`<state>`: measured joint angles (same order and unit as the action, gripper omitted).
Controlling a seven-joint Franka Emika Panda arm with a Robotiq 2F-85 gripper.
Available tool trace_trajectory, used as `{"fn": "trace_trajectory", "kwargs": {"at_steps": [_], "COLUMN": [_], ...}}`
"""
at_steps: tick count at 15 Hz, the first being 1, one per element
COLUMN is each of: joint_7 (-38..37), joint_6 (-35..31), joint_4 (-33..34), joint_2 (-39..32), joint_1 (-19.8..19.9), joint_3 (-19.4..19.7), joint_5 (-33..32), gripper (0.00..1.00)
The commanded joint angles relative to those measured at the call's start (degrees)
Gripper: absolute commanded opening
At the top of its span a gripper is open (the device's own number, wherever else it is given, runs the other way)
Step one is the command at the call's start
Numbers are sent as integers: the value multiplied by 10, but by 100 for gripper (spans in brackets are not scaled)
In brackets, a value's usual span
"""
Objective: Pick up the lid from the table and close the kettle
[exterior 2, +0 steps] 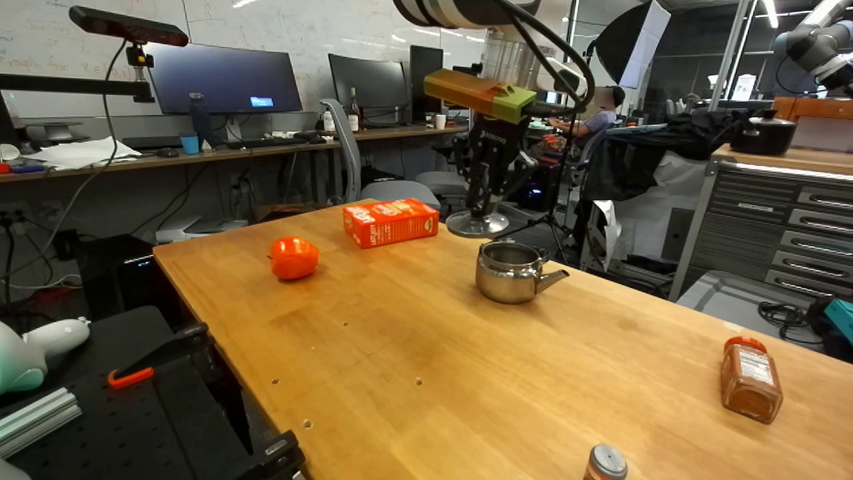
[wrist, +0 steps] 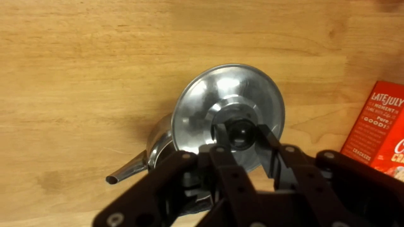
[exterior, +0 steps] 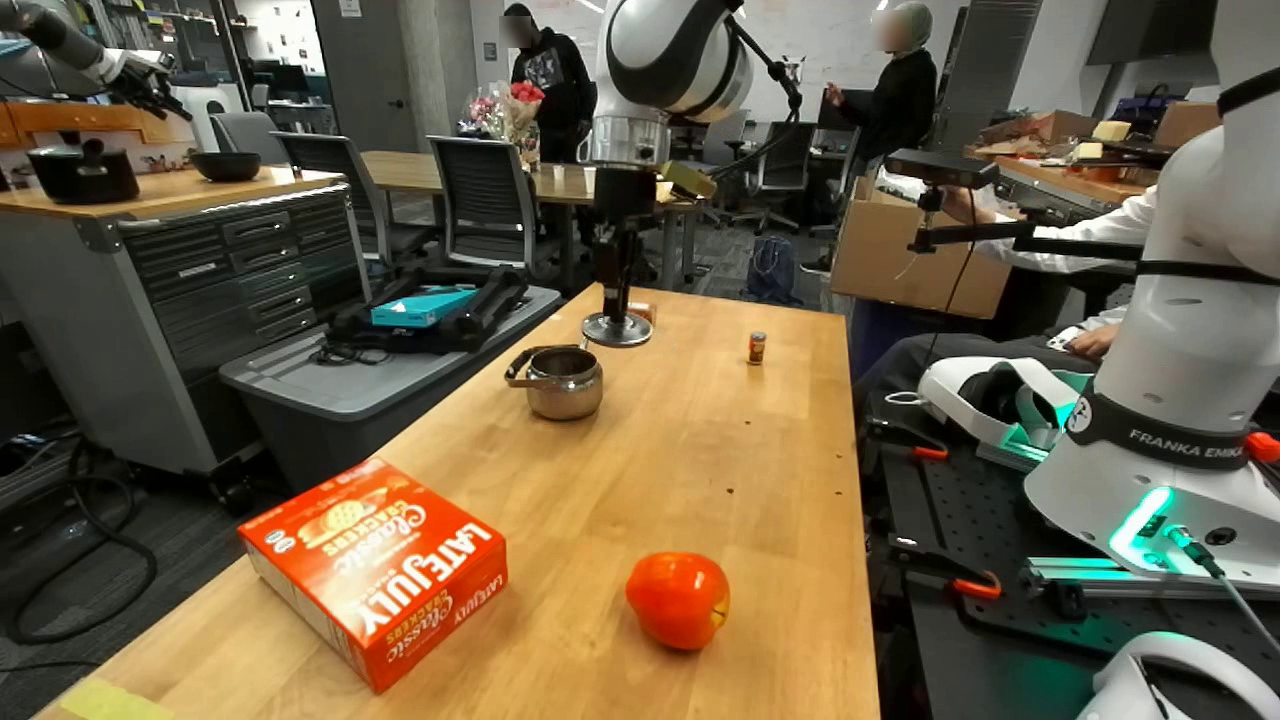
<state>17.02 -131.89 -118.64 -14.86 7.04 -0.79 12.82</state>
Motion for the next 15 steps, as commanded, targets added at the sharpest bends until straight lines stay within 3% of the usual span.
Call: {"fn": "trace_trajectory", "kwargs": {"at_steps": [1, 15], "joint_7": [-11, -44], "joint_6": [18, 15], "joint_4": [67, 195], "joint_2": [-37, -163], "joint_1": [2, 12], "joint_3": [-1, -3], "joint_5": [19, 26], "gripper": [7, 7]}}
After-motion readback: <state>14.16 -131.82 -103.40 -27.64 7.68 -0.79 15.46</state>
